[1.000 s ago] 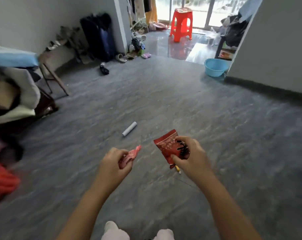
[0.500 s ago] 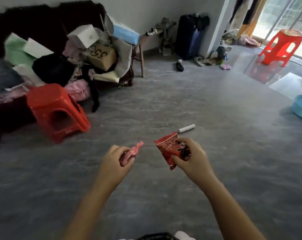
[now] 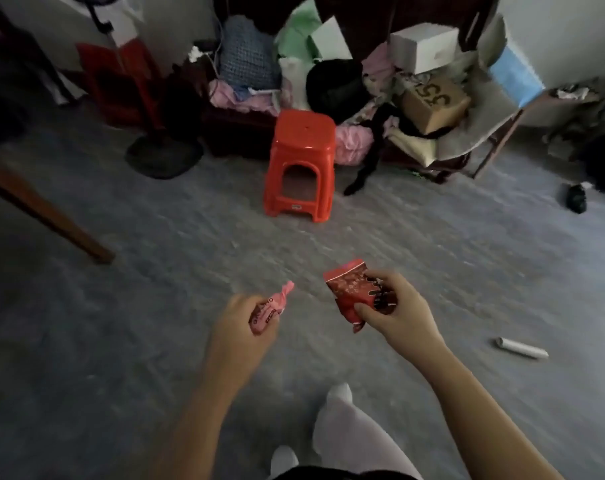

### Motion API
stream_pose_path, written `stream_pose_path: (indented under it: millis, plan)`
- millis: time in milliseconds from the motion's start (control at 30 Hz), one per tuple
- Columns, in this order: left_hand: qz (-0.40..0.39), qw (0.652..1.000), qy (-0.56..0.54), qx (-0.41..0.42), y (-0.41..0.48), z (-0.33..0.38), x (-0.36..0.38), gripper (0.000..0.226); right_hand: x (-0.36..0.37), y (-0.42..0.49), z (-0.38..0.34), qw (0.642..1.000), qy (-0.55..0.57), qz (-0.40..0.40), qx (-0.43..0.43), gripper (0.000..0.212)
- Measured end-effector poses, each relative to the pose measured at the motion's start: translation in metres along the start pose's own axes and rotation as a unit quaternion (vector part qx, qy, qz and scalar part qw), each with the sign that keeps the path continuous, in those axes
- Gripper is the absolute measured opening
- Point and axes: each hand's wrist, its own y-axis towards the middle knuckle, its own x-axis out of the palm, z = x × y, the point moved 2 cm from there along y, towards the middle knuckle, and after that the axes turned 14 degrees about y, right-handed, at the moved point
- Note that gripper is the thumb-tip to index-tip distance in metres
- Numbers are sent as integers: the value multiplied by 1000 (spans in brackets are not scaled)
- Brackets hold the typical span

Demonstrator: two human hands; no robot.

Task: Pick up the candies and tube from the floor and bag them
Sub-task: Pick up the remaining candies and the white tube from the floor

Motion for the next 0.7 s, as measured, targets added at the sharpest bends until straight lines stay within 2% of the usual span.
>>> stream_pose_path:
  millis: [100,200,433,700]
  plan:
    - [38,997,11,-59,30,-32,-13,27,40,60,-19,999,2,-49,-21,47]
    - [70,993,41,-87,77,-51,-24,18,71,128,-33,996,8,-76,-38,46]
    - [114,986,91,-81,217,-64,-71,17,114,278,-78,990,67,-120,-43,42]
    - [167,971,91,-145,337,-120,-110,17,185,411,-136,979,44,-181,-84,44]
